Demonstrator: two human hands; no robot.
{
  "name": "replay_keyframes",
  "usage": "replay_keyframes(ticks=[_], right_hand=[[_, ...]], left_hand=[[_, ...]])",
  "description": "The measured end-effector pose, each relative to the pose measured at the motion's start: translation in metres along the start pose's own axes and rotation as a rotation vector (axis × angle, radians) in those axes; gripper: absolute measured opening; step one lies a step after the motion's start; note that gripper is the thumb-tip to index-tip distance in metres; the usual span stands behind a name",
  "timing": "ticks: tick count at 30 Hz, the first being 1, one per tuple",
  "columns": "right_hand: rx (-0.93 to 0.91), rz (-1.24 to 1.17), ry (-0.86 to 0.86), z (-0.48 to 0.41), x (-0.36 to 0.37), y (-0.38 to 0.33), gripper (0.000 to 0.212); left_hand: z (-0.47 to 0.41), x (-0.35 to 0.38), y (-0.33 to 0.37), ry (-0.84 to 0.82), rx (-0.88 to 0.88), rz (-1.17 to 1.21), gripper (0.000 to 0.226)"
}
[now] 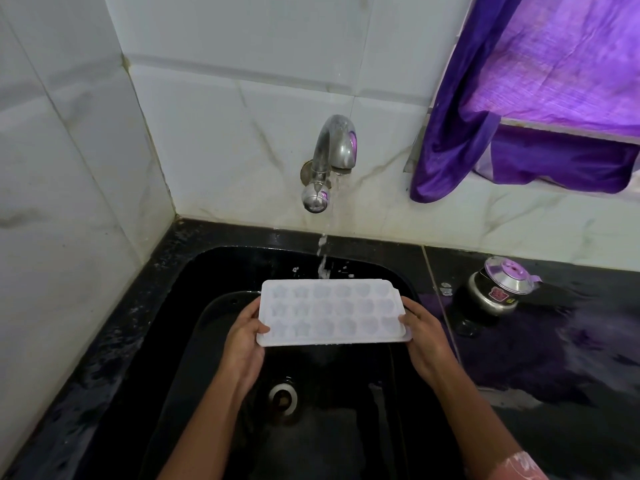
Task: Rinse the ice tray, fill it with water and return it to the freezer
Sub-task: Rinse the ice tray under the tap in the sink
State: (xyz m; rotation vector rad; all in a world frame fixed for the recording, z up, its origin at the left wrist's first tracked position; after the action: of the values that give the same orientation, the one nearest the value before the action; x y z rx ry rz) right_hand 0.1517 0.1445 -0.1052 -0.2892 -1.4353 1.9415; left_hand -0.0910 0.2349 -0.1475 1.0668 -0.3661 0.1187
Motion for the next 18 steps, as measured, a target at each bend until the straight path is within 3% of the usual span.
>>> replay_keyframes(ticks=[18], right_hand=[[-0.048,-0.083,0.099,-0.018,-0.029,-0.024,0.033]], left_hand=[[-0.003,0.050,0.003,-0.125,-0.042,-0.032,0.058]])
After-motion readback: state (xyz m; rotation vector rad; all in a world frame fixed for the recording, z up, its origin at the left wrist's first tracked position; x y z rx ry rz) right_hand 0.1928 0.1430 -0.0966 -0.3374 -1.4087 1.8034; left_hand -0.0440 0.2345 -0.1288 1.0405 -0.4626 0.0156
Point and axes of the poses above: each hand's wrist, its own z-axis away from the middle knuckle, its own x-axis out of the palm, y = z × x, the point moved 2 cm from there along -z, towards the middle knuckle, and after that the axes turned 7 degrees about -z, right-handed, at the moved point
